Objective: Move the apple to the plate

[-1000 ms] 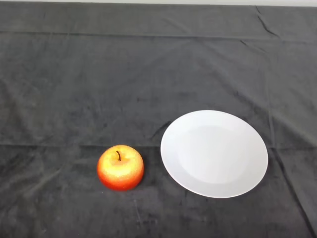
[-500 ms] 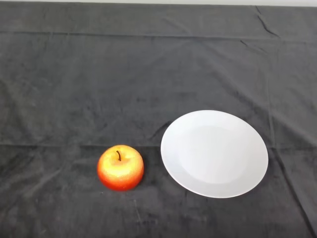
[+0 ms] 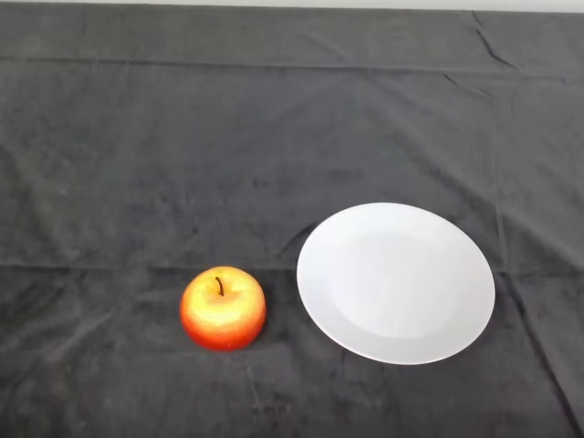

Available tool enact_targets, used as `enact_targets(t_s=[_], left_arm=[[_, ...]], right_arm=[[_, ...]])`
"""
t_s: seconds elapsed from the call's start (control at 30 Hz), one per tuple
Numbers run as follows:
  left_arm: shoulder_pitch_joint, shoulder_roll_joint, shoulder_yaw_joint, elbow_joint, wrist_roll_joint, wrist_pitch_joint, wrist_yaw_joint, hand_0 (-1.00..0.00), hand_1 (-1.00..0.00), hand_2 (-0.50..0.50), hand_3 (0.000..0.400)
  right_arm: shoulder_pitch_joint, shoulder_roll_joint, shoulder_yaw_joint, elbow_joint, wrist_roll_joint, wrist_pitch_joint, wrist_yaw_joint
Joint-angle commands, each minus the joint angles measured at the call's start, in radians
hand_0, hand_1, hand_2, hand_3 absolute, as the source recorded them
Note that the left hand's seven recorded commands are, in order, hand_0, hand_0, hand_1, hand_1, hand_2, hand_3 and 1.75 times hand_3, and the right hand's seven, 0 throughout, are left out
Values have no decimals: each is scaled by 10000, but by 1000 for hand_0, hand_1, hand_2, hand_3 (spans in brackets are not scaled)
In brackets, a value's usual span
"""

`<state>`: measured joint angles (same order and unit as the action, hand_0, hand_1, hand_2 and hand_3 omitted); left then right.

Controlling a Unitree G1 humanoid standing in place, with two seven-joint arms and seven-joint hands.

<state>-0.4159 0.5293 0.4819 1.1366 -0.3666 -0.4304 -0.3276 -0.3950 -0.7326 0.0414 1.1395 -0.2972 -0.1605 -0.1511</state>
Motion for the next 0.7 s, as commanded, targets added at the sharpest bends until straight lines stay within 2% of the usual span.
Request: enact_targets(t_s=[0.03,0.5,0.7], left_arm=[[-107,-98,-293,-588,293,-134,-308,0,0,0,0],[-210,-793,-1533,-676,1184,-1364,-1714,0,0,0,0],[-318,-1194,-2012,-566,1513,-1843,-2052,0,0,0,0]], right_arm=[[402,315,117,226,39,67,-45],[423,315,110,182,47,93,-37],[427,314,108,173,48,99,-35]])
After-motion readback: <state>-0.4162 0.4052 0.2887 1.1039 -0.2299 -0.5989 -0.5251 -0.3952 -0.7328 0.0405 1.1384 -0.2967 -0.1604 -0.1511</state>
